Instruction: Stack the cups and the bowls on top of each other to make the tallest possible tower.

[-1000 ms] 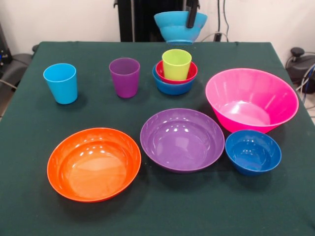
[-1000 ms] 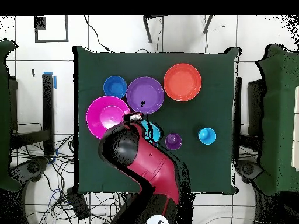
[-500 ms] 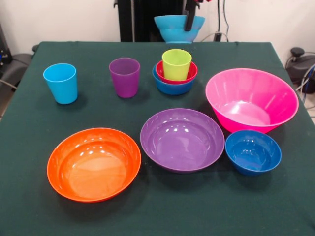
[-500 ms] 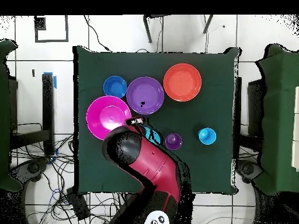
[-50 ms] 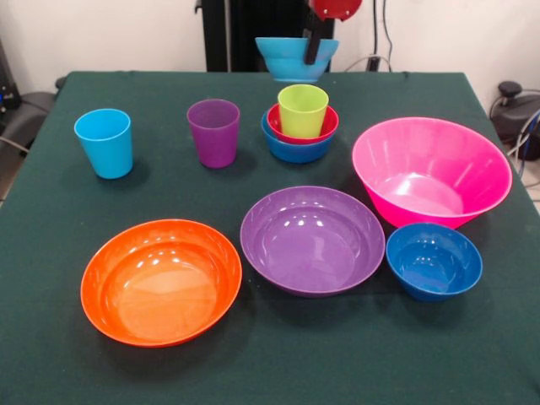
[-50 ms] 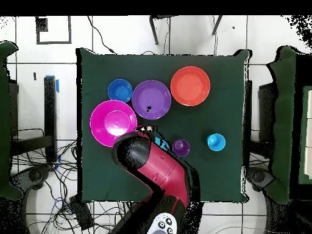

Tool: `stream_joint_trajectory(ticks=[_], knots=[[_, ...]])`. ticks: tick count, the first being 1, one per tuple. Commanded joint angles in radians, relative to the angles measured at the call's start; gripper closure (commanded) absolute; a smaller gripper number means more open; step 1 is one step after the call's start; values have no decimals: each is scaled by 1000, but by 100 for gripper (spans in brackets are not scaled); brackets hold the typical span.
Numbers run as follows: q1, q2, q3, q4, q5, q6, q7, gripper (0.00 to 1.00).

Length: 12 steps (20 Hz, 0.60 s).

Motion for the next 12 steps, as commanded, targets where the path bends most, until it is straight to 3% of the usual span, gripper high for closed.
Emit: stream_joint_trajectory(ticks=[1,12], knots=[[13,63,37,-77,11,149,262,100],[31,67,9,-96,15,193,266,100]])
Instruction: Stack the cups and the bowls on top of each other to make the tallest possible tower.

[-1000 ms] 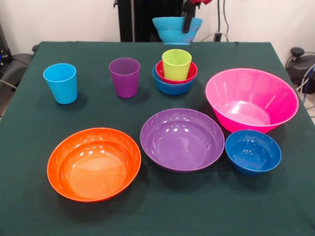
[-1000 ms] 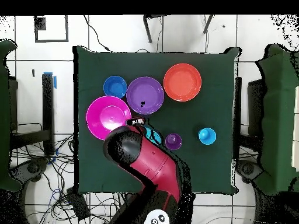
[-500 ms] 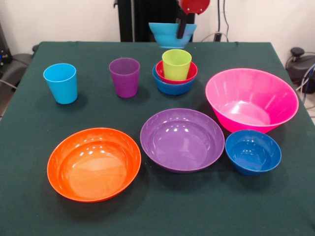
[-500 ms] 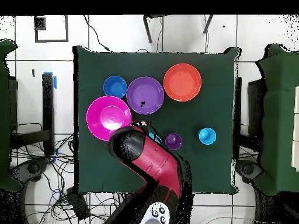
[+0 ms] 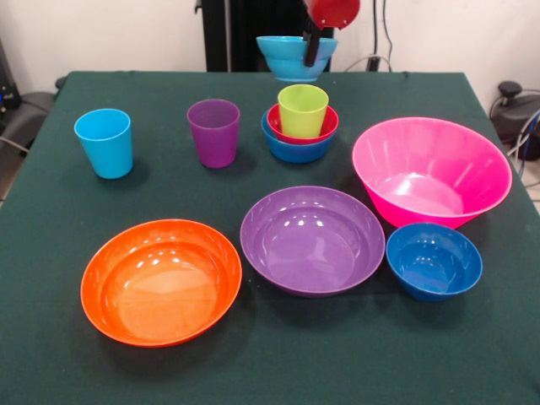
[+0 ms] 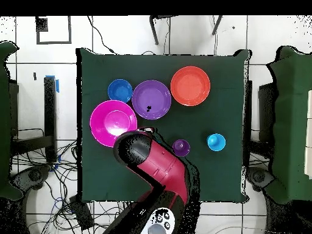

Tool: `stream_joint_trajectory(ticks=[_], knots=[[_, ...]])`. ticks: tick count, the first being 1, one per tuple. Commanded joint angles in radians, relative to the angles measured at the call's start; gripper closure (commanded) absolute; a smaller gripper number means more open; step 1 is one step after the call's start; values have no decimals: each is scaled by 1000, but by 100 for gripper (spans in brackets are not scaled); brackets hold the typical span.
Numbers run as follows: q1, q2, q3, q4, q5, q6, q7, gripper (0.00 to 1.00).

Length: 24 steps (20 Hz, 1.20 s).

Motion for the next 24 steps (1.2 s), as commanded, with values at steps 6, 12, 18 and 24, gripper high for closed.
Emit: stream_joint_trajectory(ticks=[6,12,18,24], knots=[[19,27,28,-70,14,123,265,100],[28,57,0,-124,2,181,287,100],[46,86,-27,-155,2,231,311,100],[44,96,-27,-157,12,223,307,100]])
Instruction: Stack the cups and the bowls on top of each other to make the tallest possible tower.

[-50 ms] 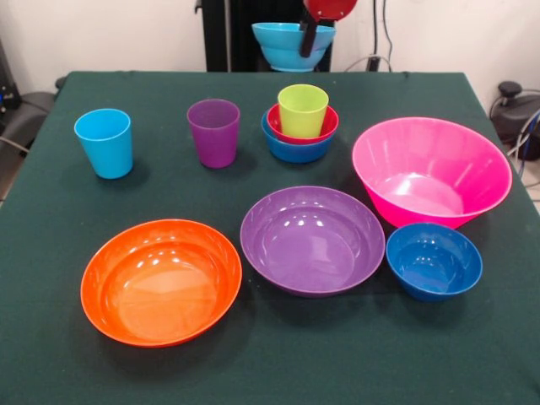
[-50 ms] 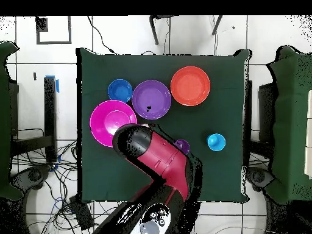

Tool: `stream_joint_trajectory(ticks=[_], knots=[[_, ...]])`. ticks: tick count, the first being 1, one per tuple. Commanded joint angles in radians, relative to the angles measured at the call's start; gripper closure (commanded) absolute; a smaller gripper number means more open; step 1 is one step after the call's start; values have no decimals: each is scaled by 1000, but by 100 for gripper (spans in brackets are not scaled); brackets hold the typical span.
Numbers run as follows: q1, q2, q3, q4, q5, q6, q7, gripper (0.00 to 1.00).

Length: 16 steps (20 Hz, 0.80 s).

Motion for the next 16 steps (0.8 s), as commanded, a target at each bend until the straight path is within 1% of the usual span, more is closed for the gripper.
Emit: stream_joint_trajectory(ticks=[1,7,12,16], knots=[[6,45,62,-61,12,86,269,100],[-7,98,87,-96,16,38,290,100],[-17,104,80,-123,-2,56,281,100],[-22,102,89,-120,-1,48,275,100]])
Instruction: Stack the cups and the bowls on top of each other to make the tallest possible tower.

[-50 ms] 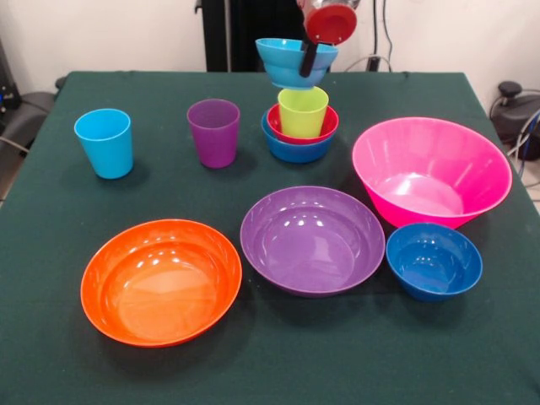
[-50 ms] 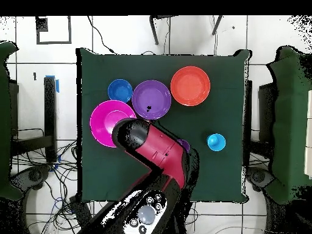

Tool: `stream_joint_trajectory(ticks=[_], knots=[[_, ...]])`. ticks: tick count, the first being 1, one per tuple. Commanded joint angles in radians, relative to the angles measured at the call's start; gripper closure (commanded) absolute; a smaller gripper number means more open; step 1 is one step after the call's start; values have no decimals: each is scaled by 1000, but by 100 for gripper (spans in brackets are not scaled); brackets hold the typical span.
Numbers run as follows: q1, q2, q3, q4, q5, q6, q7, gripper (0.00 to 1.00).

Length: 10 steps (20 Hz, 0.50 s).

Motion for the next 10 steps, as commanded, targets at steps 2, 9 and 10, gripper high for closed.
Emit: stream_joint_trajectory(ticks=[2,9,10], knots=[[-21,33,86,-66,-3,55,185,100],[-14,18,88,-51,1,62,188,100],[-11,16,86,-50,1,66,191,100]])
